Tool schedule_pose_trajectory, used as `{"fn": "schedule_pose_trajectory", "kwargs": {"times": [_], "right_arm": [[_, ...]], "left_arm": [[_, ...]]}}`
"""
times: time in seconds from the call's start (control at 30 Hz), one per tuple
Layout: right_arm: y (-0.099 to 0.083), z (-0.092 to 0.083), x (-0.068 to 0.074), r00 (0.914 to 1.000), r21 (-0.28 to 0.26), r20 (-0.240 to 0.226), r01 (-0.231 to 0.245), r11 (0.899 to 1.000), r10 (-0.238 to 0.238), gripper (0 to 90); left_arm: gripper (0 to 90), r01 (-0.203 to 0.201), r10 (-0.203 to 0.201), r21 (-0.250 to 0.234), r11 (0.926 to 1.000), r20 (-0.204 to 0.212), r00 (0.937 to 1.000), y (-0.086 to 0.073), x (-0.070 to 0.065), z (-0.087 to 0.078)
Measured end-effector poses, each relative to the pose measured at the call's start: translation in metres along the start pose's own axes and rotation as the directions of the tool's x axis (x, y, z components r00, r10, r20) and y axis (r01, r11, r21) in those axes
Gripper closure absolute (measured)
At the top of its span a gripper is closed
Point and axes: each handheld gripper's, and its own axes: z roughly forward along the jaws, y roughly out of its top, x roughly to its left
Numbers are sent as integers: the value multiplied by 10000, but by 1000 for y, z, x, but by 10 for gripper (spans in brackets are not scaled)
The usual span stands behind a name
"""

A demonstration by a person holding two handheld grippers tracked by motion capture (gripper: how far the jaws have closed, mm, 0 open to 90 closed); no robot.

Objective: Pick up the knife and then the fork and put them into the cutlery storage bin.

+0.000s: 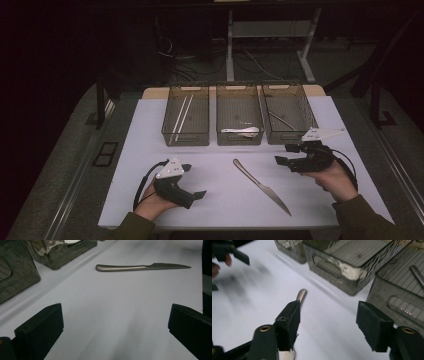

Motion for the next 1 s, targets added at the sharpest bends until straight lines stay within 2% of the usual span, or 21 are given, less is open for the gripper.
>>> {"fn": "schedule_pose_trajectory", "kwargs": {"times": [0.23, 0.4, 0.53, 0.8, 1.0], "right_arm": [[1, 12, 11, 9991, 869, -326, 281, 9958, -253, 447], [3, 20, 17, 9976, 1470, -585, 456, 9881, -373, 505], [5, 27, 25, 9971, 1932, -604, 566, 9795, -457, 551], [10, 37, 34, 9979, 2521, -440, 564, 9660, -467, 587], [12, 44, 39, 9969, 2785, -516, 721, 9577, -600, 589]], "left_arm": [[0, 134, -134, -48, 9999, 48, 9999, 0, 1, 1], [0, 155, -155, -6, 9999, 33, 9999, -1, 1, 0], [0, 125, -125, -10, 9999, 49, 9999, 0, 1, 1], [0, 95, -95, 8, 10000, 31, 10000, 0, 0, 1], [0, 85, -85, -8, 10000, 45, 10000, 0, 0, 1]]}}
